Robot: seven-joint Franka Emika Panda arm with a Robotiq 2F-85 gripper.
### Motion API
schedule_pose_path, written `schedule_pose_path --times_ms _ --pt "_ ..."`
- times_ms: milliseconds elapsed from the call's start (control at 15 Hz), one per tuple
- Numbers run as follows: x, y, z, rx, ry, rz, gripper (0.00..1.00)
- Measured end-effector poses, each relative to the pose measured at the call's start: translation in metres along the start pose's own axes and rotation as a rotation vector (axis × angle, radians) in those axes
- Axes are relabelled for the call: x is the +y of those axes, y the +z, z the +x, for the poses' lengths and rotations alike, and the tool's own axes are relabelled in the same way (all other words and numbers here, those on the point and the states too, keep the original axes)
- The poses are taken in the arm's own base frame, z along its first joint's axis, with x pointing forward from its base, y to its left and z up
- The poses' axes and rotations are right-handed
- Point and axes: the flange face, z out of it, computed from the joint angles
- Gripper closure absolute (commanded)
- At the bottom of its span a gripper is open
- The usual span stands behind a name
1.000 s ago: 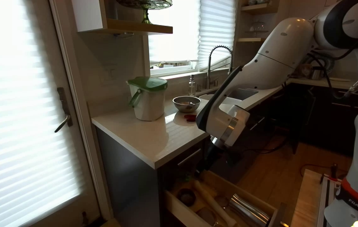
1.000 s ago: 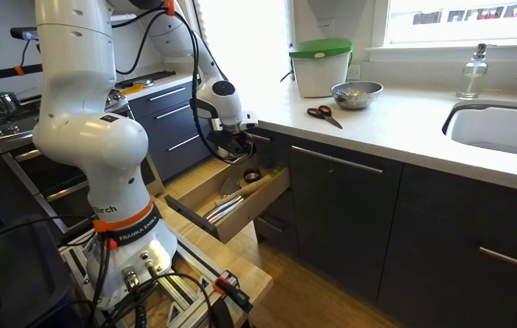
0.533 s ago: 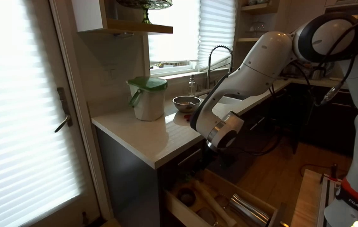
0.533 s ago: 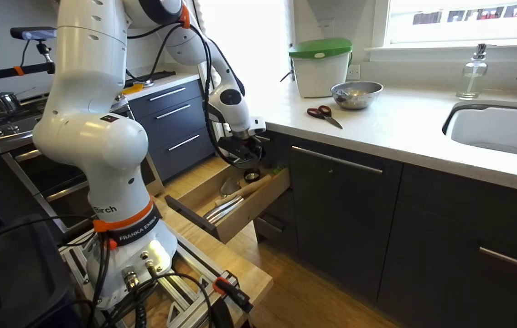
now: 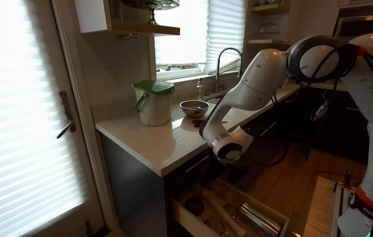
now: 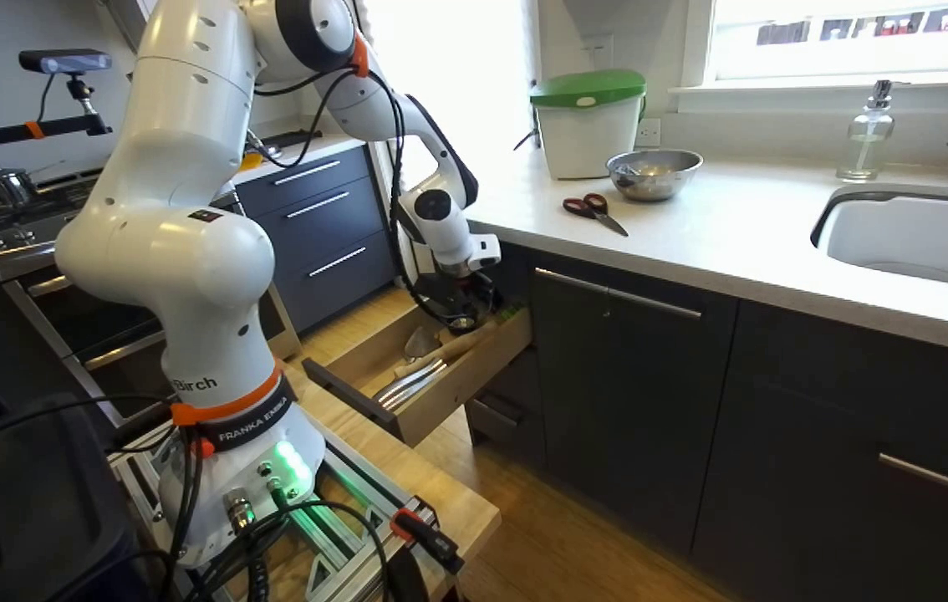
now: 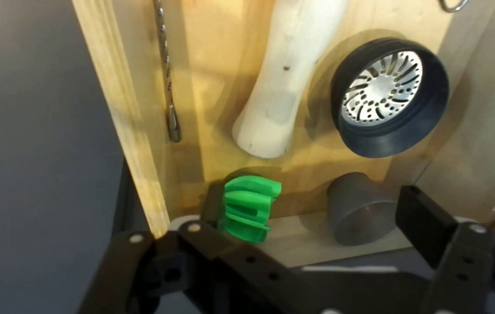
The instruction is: Remove the green object from the open drawer
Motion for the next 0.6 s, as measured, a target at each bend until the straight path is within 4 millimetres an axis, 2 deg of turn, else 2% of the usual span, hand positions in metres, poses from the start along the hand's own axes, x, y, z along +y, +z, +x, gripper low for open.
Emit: schedule_pose_path --times_ms 333,600 --pt "0.003 0.018 -0.013 0.045 -0.006 0.035 0.0" --pt "0.004 0.024 -0.016 0.123 -0.008 0.052 0.0"
